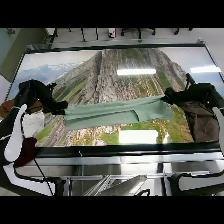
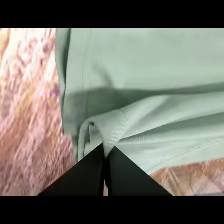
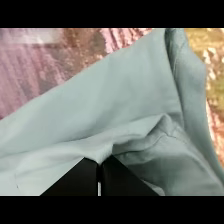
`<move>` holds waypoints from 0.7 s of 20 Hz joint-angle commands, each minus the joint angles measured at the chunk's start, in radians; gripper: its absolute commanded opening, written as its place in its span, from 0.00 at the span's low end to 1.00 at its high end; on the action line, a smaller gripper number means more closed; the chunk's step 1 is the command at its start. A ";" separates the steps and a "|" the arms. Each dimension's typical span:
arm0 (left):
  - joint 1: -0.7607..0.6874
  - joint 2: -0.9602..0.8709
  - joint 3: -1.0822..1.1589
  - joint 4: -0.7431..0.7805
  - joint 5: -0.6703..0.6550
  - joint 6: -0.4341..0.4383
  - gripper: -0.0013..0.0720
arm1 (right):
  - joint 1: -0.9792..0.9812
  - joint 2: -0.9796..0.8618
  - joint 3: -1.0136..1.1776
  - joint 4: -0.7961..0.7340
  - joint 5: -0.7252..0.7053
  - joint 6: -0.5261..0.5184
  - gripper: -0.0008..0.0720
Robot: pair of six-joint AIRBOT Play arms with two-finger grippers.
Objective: Fold the shirts.
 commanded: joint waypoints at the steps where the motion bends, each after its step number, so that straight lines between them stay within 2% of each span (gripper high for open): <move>1: -0.013 -0.124 0.119 -0.006 0.026 -0.001 0.04 | 0.013 -0.096 0.042 -0.006 0.006 -0.012 0.04; 2: -0.018 -0.142 0.142 -0.005 0.039 -0.001 0.04 | 0.013 -0.098 0.042 -0.014 0.007 -0.035 0.05; 3: -0.021 -0.153 0.160 -0.006 0.046 0.000 0.10 | 0.013 -0.096 0.045 -0.014 0.007 -0.054 0.05; 4: -0.031 -0.155 0.174 -0.005 0.050 -0.001 0.51 | 0.011 -0.095 0.061 -0.014 -0.005 -0.079 0.10; 5: -0.040 -0.154 0.194 -0.004 0.052 -0.002 0.98 | 0.004 -0.094 0.086 -0.022 -0.036 -0.100 0.36; 6: -0.041 -0.154 0.220 -0.004 0.060 -0.006 0.98 | -0.005 -0.093 0.117 -0.046 -0.079 -0.114 0.60; 7: -0.042 -0.154 0.251 -0.004 0.084 -0.006 0.98 | -0.018 -0.093 0.157 -0.090 -0.134 -0.114 0.75; 9: -0.037 -0.154 0.327 0.003 0.162 -0.012 0.98 | -0.053 -0.093 0.216 -0.232 -0.222 -0.116 0.95; 12: 0.005 -0.154 0.444 0.003 0.293 -0.072 0.98 | -0.119 -0.119 0.219 -0.238 -0.292 -0.136 0.97; 14: 0.019 -0.139 0.490 -0.006 0.340 -0.089 0.98 | -0.161 -0.167 0.219 -0.142 -0.360 -0.220 0.97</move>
